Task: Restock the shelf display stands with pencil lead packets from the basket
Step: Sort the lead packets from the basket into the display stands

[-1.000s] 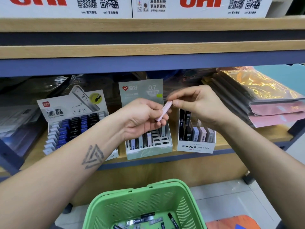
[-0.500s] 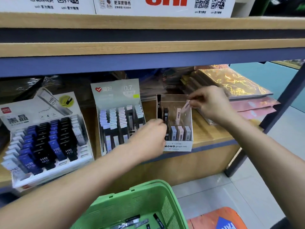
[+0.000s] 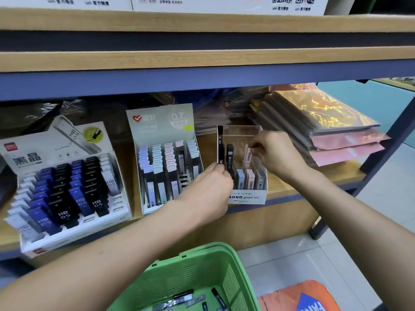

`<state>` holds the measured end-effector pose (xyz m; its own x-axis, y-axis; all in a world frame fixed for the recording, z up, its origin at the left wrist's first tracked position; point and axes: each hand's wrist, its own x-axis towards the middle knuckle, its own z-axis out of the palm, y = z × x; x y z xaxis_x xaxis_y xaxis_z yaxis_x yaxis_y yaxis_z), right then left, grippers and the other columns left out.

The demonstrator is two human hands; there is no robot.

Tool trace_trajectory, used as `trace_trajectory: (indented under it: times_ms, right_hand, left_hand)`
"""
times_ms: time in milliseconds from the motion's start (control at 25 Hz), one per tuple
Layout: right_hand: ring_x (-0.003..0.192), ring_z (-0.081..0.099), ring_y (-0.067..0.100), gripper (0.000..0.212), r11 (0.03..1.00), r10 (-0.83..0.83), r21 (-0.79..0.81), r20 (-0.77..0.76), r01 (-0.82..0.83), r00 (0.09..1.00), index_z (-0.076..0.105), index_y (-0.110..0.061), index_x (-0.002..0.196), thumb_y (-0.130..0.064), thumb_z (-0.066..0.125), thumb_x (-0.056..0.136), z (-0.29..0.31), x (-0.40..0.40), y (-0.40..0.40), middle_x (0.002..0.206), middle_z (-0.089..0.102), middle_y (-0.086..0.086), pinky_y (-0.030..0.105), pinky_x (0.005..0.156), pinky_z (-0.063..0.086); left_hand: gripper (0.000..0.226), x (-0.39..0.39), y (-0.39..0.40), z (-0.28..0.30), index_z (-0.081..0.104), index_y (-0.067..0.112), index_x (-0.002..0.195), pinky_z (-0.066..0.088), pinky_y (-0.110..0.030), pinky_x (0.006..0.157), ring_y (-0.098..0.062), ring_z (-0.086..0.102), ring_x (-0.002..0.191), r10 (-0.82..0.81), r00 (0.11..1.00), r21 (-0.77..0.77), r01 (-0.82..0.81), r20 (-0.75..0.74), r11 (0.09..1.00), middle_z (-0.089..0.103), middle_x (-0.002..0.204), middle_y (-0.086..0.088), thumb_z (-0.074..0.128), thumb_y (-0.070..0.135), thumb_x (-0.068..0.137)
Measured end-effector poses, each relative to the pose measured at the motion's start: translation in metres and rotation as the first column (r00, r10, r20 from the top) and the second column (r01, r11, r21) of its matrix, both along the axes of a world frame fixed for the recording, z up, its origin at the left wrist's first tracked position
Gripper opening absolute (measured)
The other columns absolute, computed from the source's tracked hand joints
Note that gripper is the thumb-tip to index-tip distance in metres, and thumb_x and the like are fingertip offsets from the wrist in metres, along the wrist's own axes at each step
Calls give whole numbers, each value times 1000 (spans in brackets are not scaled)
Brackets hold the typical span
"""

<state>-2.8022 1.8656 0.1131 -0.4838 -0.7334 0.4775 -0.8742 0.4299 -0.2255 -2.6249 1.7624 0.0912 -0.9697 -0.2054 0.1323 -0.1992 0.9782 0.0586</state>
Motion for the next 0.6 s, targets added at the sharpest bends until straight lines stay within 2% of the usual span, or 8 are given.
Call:
trace_trajectory:
  times_ms: [240,360,480,600]
  right_hand:
    - [86,66,28,13,999,-13,-31,21,14,1000,69,-5,100,-4,69,87,2,8,3,96,71,11,45,76,57]
    - [86,66,28,12,998,-46,-42,78,50,996,69,-8,98,-2,65,88,3,11,3,93,71,9,45,76,57]
    - [80,66,20,17,993,-50,-99,171,67,984,70,-16,93,-4,60,87,4,29,4,87,70,1,37,73,56]
    - [68,62,5,18,993,77,-105,310,-46,948,70,-20,86,-5,60,84,0,72,8,78,69,-7,22,66,51]
  left_hand:
    - [41,0,-4,5,54,-2,129,40,-35,110,-28,42,133,-12,1000,21,13,-21,1000,49,136,-17,49,0,89]
    - [35,2,-4,6,56,1,123,42,-33,104,-27,45,126,-19,999,34,21,-41,999,52,128,-14,48,0,89]
    - [31,9,-2,9,56,5,119,44,-33,98,-24,47,117,-35,994,32,38,-104,999,52,120,-9,49,0,89]
    - [16,32,3,14,47,15,102,40,-32,88,-22,44,108,-42,985,-16,40,-166,999,50,110,-5,48,5,90]
